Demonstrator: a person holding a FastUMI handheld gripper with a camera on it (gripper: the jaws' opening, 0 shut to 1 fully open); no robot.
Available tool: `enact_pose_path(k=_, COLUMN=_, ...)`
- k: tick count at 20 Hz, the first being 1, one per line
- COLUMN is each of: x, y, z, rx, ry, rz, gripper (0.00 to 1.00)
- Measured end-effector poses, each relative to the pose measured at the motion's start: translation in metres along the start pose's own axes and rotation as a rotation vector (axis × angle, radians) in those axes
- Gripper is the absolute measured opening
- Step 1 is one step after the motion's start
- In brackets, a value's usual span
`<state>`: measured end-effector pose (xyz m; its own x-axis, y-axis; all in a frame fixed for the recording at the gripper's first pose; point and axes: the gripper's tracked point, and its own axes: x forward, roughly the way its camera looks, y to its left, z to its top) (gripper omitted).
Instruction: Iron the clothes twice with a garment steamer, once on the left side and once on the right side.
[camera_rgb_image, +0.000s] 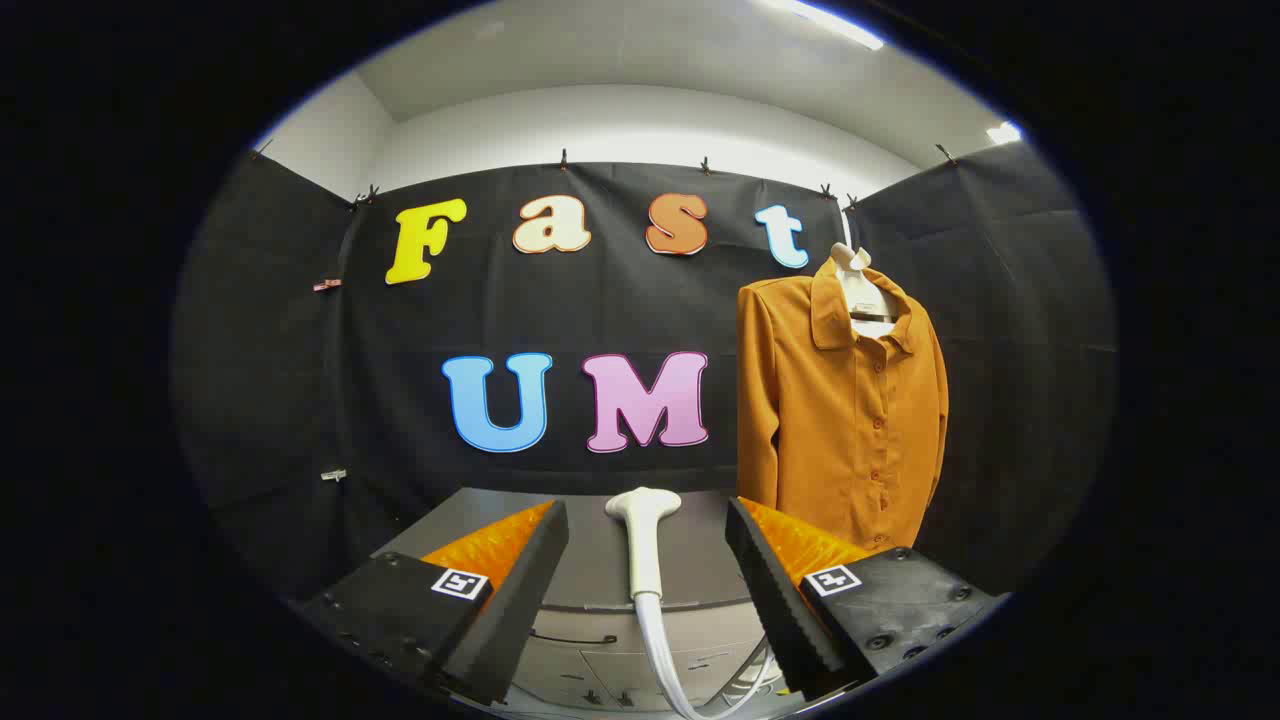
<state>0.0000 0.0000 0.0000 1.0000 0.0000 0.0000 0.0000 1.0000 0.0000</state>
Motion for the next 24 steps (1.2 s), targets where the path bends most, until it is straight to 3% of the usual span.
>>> enact_pose_path(k=24, x=-0.013, y=0.018, z=-0.001, rx=-0.009, ry=-0.008, rz=0.037, gripper=0.99)
